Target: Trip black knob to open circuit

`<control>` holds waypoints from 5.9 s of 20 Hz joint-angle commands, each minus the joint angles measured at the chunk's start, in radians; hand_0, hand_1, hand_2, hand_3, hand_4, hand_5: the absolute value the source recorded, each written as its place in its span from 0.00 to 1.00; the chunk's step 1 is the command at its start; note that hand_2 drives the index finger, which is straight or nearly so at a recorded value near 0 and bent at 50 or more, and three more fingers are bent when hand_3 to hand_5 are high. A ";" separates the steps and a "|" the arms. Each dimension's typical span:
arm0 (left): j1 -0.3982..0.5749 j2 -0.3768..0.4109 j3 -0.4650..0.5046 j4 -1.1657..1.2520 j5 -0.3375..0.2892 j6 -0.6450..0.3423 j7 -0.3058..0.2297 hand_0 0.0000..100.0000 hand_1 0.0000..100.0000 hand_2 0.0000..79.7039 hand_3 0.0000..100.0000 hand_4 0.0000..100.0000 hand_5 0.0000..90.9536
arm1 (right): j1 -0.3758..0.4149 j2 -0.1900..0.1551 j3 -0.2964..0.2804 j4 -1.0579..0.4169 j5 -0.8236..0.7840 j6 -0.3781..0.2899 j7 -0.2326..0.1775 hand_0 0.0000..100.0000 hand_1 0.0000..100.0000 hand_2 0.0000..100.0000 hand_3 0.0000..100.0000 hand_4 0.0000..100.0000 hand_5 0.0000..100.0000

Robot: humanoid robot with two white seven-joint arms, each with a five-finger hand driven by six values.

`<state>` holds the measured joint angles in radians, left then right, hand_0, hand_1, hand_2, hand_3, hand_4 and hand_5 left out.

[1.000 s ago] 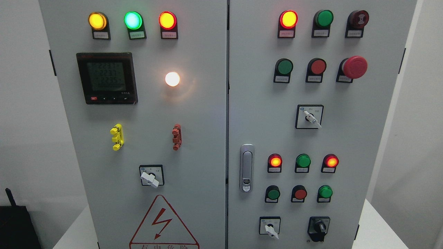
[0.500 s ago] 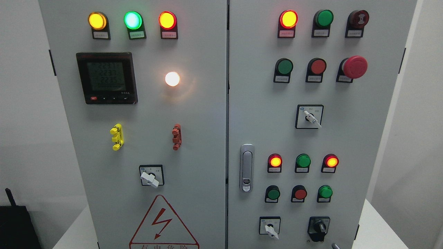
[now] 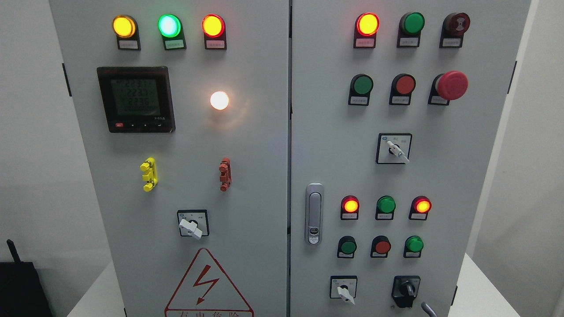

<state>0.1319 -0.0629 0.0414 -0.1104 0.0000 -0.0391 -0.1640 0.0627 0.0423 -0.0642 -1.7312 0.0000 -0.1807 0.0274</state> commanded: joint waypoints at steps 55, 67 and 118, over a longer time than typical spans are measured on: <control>0.000 0.000 0.000 0.000 -0.023 0.001 0.000 0.12 0.39 0.00 0.00 0.00 0.00 | -0.007 0.013 0.075 -0.016 -0.026 0.018 0.002 0.00 0.00 0.00 1.00 0.98 1.00; 0.000 0.000 0.000 0.000 -0.023 0.001 0.000 0.12 0.39 0.00 0.00 0.00 0.00 | -0.004 0.013 0.087 -0.015 -0.026 0.018 0.002 0.00 0.00 0.00 1.00 0.98 1.00; 0.000 0.000 0.000 0.000 -0.023 -0.001 0.000 0.12 0.39 0.00 0.00 0.00 0.00 | -0.007 0.016 0.096 -0.016 -0.026 0.017 -0.003 0.00 0.00 0.00 1.00 0.98 1.00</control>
<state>0.1319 -0.0629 0.0414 -0.1104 0.0000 -0.0394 -0.1639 0.0491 0.0597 0.0167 -1.7476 0.0001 -0.1651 0.0257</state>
